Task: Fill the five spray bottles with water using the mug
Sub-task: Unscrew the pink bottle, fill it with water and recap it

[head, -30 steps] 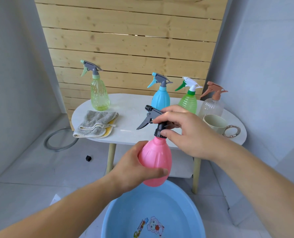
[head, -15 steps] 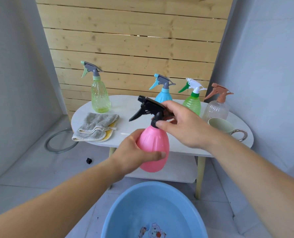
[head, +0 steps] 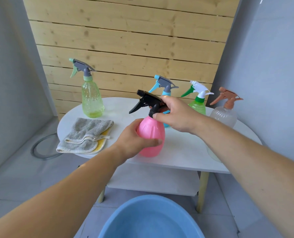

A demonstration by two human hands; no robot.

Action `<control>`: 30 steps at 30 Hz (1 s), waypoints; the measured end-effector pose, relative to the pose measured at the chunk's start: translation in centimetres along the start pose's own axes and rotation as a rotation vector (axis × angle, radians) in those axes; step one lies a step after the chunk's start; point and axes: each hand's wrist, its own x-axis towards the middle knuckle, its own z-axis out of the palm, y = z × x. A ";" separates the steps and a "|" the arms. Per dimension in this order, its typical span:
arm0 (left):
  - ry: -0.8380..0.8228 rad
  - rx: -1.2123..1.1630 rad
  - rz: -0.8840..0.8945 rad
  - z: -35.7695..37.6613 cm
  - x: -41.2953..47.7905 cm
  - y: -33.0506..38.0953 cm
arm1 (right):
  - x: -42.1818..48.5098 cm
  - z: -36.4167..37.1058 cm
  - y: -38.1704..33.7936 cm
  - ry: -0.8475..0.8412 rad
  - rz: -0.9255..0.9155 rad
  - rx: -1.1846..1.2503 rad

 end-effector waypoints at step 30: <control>-0.015 0.126 0.108 0.6 1.4 -2.0 | 1.2 -0.1 2.3 0.017 0.022 0.181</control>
